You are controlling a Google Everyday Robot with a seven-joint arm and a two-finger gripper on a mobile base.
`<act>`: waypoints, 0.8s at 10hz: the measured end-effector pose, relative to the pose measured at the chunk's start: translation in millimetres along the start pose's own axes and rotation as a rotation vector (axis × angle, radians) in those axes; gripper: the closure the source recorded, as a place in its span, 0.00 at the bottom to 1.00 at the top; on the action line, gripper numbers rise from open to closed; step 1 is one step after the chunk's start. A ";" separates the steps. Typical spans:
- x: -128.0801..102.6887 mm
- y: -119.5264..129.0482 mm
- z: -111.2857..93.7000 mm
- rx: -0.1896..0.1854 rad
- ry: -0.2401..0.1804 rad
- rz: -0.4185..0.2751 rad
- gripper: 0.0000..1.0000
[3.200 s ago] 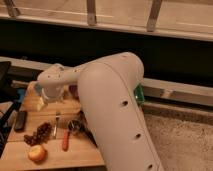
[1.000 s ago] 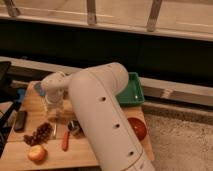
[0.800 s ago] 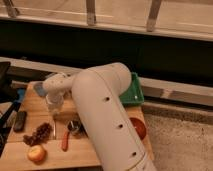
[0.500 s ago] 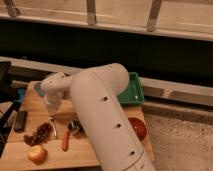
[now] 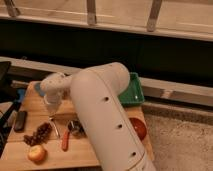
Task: Place fork in purple bowl
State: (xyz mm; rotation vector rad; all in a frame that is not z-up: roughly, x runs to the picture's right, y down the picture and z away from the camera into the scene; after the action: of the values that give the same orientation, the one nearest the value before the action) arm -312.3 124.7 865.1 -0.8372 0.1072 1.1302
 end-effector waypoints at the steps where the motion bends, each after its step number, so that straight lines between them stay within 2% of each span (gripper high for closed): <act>1: -3.1 4.8 -13.2 0.012 -0.018 -0.014 0.76; 2: -5.5 8.6 -21.2 0.018 -0.030 -0.025 0.69; 4: -13.0 19.5 -36.1 0.027 -0.058 -0.058 0.46; 6: -15.7 26.1 -32.8 0.023 -0.058 -0.080 0.28; 7: -16.9 30.7 -29.2 0.017 -0.052 -0.092 0.22; 8: -16.6 34.6 -23.1 0.009 -0.040 -0.100 0.20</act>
State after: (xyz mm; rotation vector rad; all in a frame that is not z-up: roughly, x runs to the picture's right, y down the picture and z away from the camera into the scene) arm -341.1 103.2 838.3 -0.8025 0.0367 1.0513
